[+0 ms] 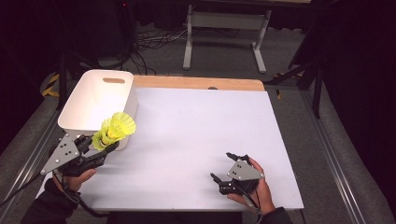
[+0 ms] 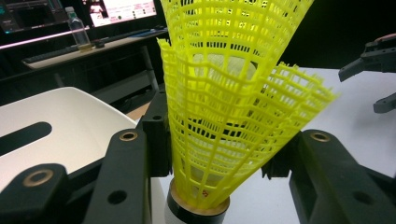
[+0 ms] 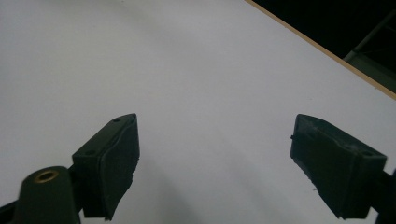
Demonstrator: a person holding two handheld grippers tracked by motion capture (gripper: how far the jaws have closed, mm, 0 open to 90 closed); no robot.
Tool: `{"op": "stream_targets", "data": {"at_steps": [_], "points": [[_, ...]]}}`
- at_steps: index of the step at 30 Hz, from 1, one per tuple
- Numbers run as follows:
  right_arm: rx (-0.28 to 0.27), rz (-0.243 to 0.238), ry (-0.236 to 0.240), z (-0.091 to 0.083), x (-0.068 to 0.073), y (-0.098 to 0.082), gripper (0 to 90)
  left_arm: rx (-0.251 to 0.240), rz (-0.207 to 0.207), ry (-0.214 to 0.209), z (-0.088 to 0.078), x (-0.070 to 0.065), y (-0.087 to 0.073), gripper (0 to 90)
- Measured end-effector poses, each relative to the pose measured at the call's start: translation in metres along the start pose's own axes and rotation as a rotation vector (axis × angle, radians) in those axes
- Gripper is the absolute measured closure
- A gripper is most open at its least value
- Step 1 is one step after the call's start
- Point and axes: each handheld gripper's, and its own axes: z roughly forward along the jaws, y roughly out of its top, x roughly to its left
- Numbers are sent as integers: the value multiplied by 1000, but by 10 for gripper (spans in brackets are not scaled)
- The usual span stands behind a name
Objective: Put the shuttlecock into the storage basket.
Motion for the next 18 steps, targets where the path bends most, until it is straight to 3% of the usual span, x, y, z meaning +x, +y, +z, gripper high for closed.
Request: {"op": "stream_targets", "data": {"at_steps": [18], "points": [[-3,5,5,0,-1,-1,164,-2,0,46,-8,10,3,553]]}}
